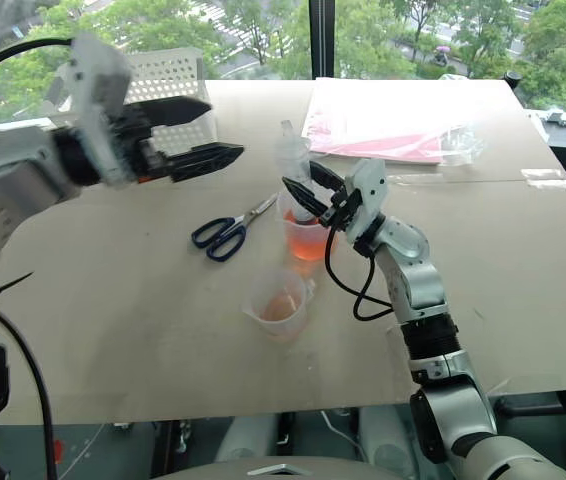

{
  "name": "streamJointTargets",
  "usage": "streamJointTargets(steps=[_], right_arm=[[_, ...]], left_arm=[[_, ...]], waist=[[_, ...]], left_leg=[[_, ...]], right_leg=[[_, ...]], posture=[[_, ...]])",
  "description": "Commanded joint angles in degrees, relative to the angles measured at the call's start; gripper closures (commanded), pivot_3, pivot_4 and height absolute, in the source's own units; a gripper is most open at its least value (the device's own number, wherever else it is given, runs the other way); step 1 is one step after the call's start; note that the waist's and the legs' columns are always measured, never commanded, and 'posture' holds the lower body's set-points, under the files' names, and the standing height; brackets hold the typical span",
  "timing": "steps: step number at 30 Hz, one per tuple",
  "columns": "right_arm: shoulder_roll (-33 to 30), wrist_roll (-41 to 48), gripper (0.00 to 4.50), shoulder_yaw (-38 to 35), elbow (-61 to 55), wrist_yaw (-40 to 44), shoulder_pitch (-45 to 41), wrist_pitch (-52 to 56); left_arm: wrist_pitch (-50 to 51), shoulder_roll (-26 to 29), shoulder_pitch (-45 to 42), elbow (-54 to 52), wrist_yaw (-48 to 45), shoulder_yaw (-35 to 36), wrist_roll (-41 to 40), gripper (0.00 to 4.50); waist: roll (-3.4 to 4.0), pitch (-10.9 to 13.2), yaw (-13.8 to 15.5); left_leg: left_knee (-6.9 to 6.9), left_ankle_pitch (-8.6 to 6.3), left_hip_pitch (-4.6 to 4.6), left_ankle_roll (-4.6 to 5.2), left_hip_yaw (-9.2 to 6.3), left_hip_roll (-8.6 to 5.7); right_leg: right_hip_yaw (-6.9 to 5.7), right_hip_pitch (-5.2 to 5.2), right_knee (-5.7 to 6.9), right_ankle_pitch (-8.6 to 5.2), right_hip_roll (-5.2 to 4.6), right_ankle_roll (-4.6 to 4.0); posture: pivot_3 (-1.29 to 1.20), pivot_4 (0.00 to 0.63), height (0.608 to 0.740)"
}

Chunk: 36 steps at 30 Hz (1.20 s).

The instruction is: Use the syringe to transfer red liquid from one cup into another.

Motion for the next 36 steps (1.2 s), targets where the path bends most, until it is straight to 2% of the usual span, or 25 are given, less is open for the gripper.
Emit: streamJointTargets(steps=[1,4,9,14,20,36], right_arm=[[0.04,-0.43,3.14,0.45,-1.41,-0.22,-0.70,-1.09],[0.28,-0.30,3.14,0.51,-1.91,-0.55,-0.63,-1.08],[0.23,-0.18,3.14,0.87,-3.42,-0.78,0.04,-0.65],[-0.03,0.08,3.14,0.91,-4.44,-1.07,0.63,0.16],[0.00,1.34,3.15,0.24,-3.97,-1.63,0.11,1.72],[-0.41,2.87,3.15,0.94,-5.75,-0.25,-0.08,3.30]], left_arm=[[-3.50,-3.58,-5.48,5.34,-4.46,-3.74,7.57,0.00],[-7.50,-7.58,-9.16,10.32,-7.11,-7.27,14.52,0.00],[-8.88,-12.51,-12.61,15.57,-9.52,-6.12,18.59,0.00],[-5.27,-13.87,-14.14,17.20,-10.56,-1.95,17.49,0.00],[0.49,-13.05,-14.43,16.62,-12.65,2.34,15.20,0.00],[-0.62,-16.48,-12.72,13.73,-14.65,0.29,19.32,0.00]], waist=[[-0.01,0.01,-0.13],[-0.03,0.03,0.02],[-0.03,0.04,-0.03],[-0.03,0.04,-0.13],[-0.04,0.04,-0.11],[-0.05,0.04,-0.02]], left_leg=[[0.00,0.00,-0.03,0.00,-0.01,0.00],[-0.02,0.00,-0.12,0.00,-0.02,0.02],[-0.01,-0.01,-0.12,0.02,0.03,0.00],[-0.03,-0.01,-0.14,0.02,0.01,0.02],[-0.01,-0.01,-0.14,0.02,0.01,0.02],[0.09,-0.01,-0.14,0.02,-0.02,0.01]], right_leg=[[-0.02,-0.03,-0.01,0.00,0.01,0.00],[-0.02,-0.14,0.00,0.00,0.02,0.00],[0.04,-0.15,0.00,0.00,0.00,0.01],[0.04,-0.21,0.05,0.00,0.01,0.00],[0.04,-0.20,0.08,0.00,0.00,0.01],[0.02,-0.17,0.15,0.01,-0.01,0.01]], posture=[[0.00,0.150,0.740],[0.00,0.150,0.740],[0.00,0.150,0.740],[0.00,0.150,0.740],[0.00,0.150,0.740],[0.00,0.150,0.740]])
